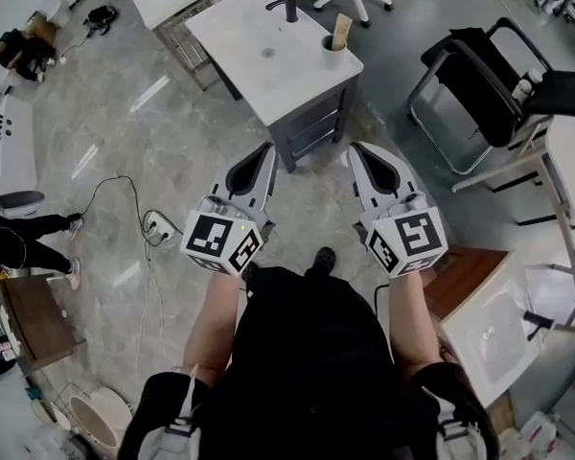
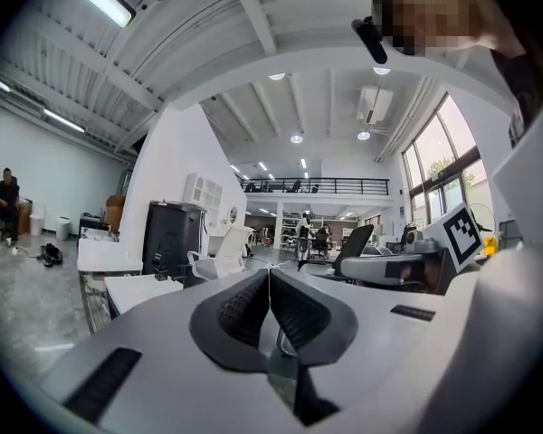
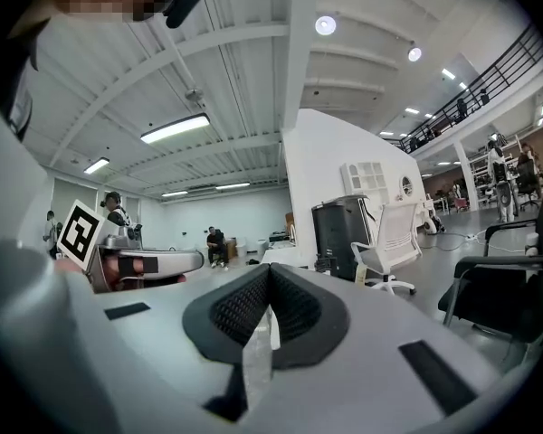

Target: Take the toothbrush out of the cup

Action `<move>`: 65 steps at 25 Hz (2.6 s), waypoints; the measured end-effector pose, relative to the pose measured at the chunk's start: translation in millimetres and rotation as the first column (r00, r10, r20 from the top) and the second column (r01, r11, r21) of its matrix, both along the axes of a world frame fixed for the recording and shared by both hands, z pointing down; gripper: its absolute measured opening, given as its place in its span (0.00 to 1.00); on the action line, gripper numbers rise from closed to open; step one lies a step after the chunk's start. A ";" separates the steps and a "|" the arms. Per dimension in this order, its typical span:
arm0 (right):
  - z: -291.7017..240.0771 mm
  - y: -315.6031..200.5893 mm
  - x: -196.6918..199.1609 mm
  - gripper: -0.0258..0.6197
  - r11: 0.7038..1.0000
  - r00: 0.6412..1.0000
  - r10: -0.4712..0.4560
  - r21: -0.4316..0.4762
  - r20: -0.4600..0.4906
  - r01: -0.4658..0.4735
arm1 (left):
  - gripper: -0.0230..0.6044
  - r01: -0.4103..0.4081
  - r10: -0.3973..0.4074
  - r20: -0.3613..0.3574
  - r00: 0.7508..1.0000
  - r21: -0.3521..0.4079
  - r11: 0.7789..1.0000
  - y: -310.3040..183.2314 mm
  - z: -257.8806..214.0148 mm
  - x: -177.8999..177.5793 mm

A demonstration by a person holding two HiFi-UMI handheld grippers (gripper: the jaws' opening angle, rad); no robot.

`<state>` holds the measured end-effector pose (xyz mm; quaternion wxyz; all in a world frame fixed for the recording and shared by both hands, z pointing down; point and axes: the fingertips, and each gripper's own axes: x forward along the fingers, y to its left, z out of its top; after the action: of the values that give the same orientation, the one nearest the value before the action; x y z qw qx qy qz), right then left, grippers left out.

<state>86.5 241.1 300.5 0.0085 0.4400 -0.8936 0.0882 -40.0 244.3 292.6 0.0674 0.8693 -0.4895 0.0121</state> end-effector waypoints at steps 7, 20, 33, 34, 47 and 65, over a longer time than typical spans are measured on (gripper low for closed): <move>14.3 -8.0 16.0 0.09 0.999 0.999 0.016 -0.037 0.037 -0.014 | 0.06 0.007 -0.006 0.019 1.000 -0.045 0.999 6.6 16.4 -3.9; 31.3 -65.6 -9.8 0.09 0.996 0.997 0.040 -0.075 -0.072 -0.046 | 0.06 -0.056 0.057 0.000 0.998 -0.045 0.997 -58.4 26.3 -29.0; 21.6 -169.9 -56.6 0.09 0.981 0.981 0.169 -0.084 -0.099 -0.177 | 0.06 -0.288 0.285 -0.047 0.957 -0.076 0.954 -167.0 27.0 -47.5; 22.9 -175.3 -60.5 0.09 0.978 0.979 0.180 -0.087 -0.101 -0.189 | 0.06 -0.310 0.307 -0.050 0.950 -0.079 0.947 -172.2 28.7 -47.3; 58.3 -208.6 -81.5 0.09 0.935 0.947 0.283 -0.175 -0.155 -0.308 | 0.06 -0.424 0.414 -0.100 0.905 -0.144 0.894 -224.8 58.0 -56.1; 122.4 -315.9 -36.5 0.09 0.912 0.966 0.206 -0.326 -0.158 -0.247 | 0.06 -0.342 0.332 -0.080 0.940 -0.205 0.917 -313.1 72.5 -20.3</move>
<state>50.0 -74.8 422.9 0.1285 0.5369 -0.8052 0.2163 -60.3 -68.8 365.1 0.1690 0.9281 -0.3267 0.0576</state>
